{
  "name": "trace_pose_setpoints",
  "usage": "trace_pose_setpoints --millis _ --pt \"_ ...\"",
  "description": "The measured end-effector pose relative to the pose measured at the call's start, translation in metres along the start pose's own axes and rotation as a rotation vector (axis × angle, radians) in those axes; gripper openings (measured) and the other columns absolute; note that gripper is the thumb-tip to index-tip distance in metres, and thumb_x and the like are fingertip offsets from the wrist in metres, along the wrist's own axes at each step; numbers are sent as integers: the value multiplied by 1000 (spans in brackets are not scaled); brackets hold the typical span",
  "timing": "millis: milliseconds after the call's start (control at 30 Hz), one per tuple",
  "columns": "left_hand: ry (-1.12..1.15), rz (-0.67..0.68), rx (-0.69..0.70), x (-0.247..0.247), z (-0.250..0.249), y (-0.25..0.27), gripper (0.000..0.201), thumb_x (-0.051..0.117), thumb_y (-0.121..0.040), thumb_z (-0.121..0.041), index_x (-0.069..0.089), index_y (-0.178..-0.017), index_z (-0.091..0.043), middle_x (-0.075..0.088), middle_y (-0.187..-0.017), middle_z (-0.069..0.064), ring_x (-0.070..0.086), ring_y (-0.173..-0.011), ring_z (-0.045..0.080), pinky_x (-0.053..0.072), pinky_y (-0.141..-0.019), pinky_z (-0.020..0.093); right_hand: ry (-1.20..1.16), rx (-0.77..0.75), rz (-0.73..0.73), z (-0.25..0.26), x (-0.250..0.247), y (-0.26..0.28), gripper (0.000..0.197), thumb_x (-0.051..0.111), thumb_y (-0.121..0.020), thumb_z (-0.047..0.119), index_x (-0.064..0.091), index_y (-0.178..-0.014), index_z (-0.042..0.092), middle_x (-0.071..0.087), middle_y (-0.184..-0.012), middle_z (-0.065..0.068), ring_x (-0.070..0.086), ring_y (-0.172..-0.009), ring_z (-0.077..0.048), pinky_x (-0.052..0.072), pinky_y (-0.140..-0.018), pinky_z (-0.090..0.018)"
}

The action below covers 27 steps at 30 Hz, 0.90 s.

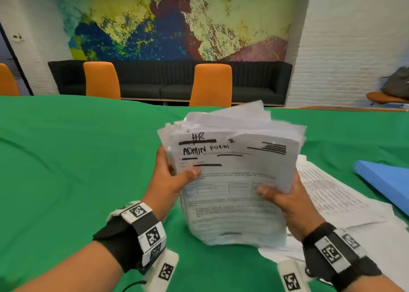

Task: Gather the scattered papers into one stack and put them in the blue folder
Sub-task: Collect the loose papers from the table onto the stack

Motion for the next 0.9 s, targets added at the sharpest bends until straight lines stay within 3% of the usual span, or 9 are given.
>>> trace_pose_setpoints --millis 67,133,267,367,467,633,700,767,900 --pt "3 -3 -59 4 13 6 96 87 -64 -26 34 -142 -37 71 -120 10 70 -111 26 55 -95 49 -14 48 -21 -10 -3 7 48 80 -77 9 62 -121 9 76 -111 -16 74 -103 -38 64 -76 -43" --pt "-58 -1 -59 10 17 9 84 85 -68 -24 38 -135 -43 72 -118 7 71 -108 21 55 -94 47 -4 70 -62 -16 -8 13 36 75 -76 9 68 -111 9 79 -106 -14 76 -98 -37 64 -78 -46" --pt "-268 -28 63 23 -2 7 63 70 -86 -5 37 -133 -30 66 -119 -10 68 -107 12 56 -95 49 12 13 -112 -6 -8 14 41 77 -74 13 66 -113 4 80 -104 -14 78 -93 -34 64 -78 -49" --pt "-285 -53 72 22 -7 5 63 71 -86 -2 35 -133 -25 64 -123 -6 67 -109 11 54 -98 47 53 -27 -62 0 -3 14 47 83 -77 14 64 -120 9 79 -109 -10 77 -98 -27 65 -77 -40" --pt "-262 -47 16 16 0 5 59 72 -85 -2 40 -128 -28 68 -118 -7 70 -103 8 57 -94 48 34 -30 -66 3 -11 13 53 83 -76 20 59 -124 14 77 -114 -7 76 -101 -29 64 -75 -39" --pt "-222 -24 -7 16 4 5 59 70 -85 -1 42 -124 -35 69 -119 -6 70 -105 12 56 -94 54 69 -130 -81 38 -18 -2 42 68 -83 10 60 -123 20 77 -113 -1 76 -98 -20 63 -76 -37" --pt "-188 -49 23 13 -4 4 81 75 -83 -4 31 -139 -42 64 -129 -4 70 -107 14 55 -95 53 112 -151 -67 49 -17 -8 32 61 -93 2 63 -119 21 79 -110 1 76 -95 -18 63 -72 -29" --pt "-185 -66 104 8 -24 1 105 81 -79 -12 15 -145 -60 52 -141 -4 68 -111 16 56 -94 50 157 -140 -64 52 -18 -10 32 55 -97 -3 65 -115 21 79 -106 3 76 -92 -17 62 -70 -26" --pt "-453 -52 365 12 -79 -9 101 81 -76 -41 12 -146 -64 35 -146 -9 53 -127 19 51 -100 43 182 -119 -52 52 -17 -11 33 53 -98 -2 63 -117 22 79 -107 4 77 -92 -18 63 -70 -30"
Point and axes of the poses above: each hand's wrist, its own y-axis away from the middle knuckle, its own x-axis out of the palm, z = x × y, the point moved 10 cm from there along -y, towards the middle knuckle
